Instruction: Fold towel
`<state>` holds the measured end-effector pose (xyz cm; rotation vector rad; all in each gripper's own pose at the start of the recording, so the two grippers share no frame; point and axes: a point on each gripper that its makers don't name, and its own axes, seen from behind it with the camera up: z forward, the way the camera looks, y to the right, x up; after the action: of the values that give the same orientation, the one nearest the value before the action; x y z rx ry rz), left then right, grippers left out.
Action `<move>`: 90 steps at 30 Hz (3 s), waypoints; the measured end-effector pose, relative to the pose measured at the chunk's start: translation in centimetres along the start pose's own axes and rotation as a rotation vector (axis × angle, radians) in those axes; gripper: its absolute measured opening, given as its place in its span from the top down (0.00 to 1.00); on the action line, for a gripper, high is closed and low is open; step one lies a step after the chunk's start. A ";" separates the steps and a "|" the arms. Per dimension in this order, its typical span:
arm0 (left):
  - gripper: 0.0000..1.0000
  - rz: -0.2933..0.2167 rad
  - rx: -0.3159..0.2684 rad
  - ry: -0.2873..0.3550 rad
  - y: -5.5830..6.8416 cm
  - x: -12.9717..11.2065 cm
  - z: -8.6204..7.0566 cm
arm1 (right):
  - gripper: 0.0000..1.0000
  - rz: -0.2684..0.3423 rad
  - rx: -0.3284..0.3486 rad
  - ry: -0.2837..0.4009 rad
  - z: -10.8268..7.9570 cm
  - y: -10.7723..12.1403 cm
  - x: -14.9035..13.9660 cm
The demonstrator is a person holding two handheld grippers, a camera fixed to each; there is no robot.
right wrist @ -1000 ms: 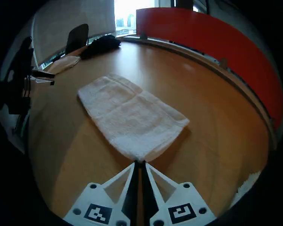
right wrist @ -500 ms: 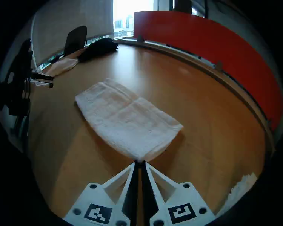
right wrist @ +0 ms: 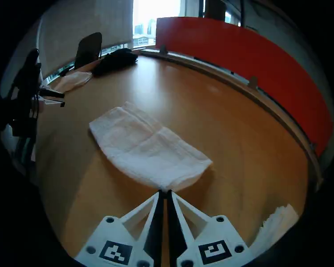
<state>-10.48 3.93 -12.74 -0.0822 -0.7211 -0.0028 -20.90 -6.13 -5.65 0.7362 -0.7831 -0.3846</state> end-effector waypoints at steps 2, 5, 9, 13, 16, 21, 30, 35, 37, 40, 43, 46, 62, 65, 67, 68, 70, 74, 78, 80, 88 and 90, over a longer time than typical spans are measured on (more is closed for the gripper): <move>0.04 0.000 0.000 0.000 0.0 0.0 0.0 | 0.95 -0.007 0.002 0.004 -0.1 -0.1 0.4; 0.04 -0.002 0.002 0.001 0.1 0.0 -0.1 | 0.95 -0.021 0.009 0.014 -0.2 -0.3 1.3; 0.04 -0.004 0.002 0.006 0.1 0.1 -0.2 | 0.95 -0.056 0.025 0.034 -0.2 -0.8 3.3; 0.04 -0.011 0.001 0.011 0.3 0.0 -0.4 | 0.95 -0.103 0.051 0.059 0.0 -1.6 6.0; 0.04 -0.015 0.002 0.013 0.4 -0.1 -0.5 | 0.95 -0.137 0.071 0.078 0.3 -2.2 8.0; 0.04 -0.018 0.006 0.017 0.5 -0.2 -0.7 | 0.95 -0.200 0.111 0.104 1.0 -3.5 11.4; 0.04 -0.038 0.016 0.022 0.3 -0.2 -1.2 | 0.95 -0.302 0.219 0.097 3.9 -7.7 14.8; 0.04 -0.039 0.024 0.026 0.1 -0.1 -1.6 | 0.95 -0.352 0.300 0.076 6.2 -11.3 15.4; 0.04 -0.040 0.026 0.027 0.0 -0.1 -1.7 | 0.95 -0.370 0.331 0.058 7.5 -12.8 15.1; 0.04 -0.044 0.031 0.027 0.0 -0.3 -1.9 | 0.95 -0.387 0.372 0.022 9.6 -14.7 14.0; 0.04 -0.050 0.035 0.025 -0.1 -0.5 -1.9 | 0.95 -0.388 0.398 -0.016 11.5 -15.9 12.8; 0.04 -0.054 0.035 0.025 -0.1 -0.6 -2.0 | 0.95 -0.382 0.407 -0.034 12.4 -16.4 12.2; 0.04 -0.057 0.033 0.020 -0.1 -1.1 -2.0 | 0.88 -0.395 0.402 -0.024 12.1 -16.6 12.4; 0.04 -0.059 0.033 0.021 -0.1 -1.1 -2.1 | 0.75 -0.393 0.403 -0.019 11.9 -16.6 12.5; 0.04 -0.060 0.034 0.021 -0.1 -1.2 -2.1 | 0.59 -0.392 0.404 -0.018 11.8 -16.6 12.6; 0.04 -0.061 0.033 0.021 -0.1 -1.2 -2.1 | 0.54 -0.392 0.405 -0.017 11.8 -16.5 12.6; 0.04 -0.061 0.033 0.021 -0.1 -1.2 -2.2 | 0.43 -0.390 0.405 -0.015 11.7 -16.5 12.5; 0.04 -0.057 0.031 0.022 -0.1 -1.1 -2.2 | 0.37 -0.384 0.394 -0.008 11.6 -16.3 12.6; 0.04 -0.054 0.031 0.024 -0.1 -1.0 -2.2 | 0.37 -0.370 0.381 -0.003 11.4 -16.0 12.5; 0.04 -0.054 0.031 0.026 -0.1 -0.9 -2.2 | 0.37 -0.362 0.371 0.001 11.3 -15.8 12.4; 0.04 -0.052 0.030 0.030 -0.2 -0.7 -2.2 | 0.33 -0.316 0.311 0.006 10.5 -14.6 11.4; 0.04 -0.049 0.029 0.030 -0.2 -0.7 -2.2 | 0.25 -0.297 0.292 0.004 10.3 -14.2 11.0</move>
<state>-9.59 3.53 -14.79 -0.0365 -0.6928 -0.0405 -22.10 -26.81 -5.46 1.1328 -0.7352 -0.5421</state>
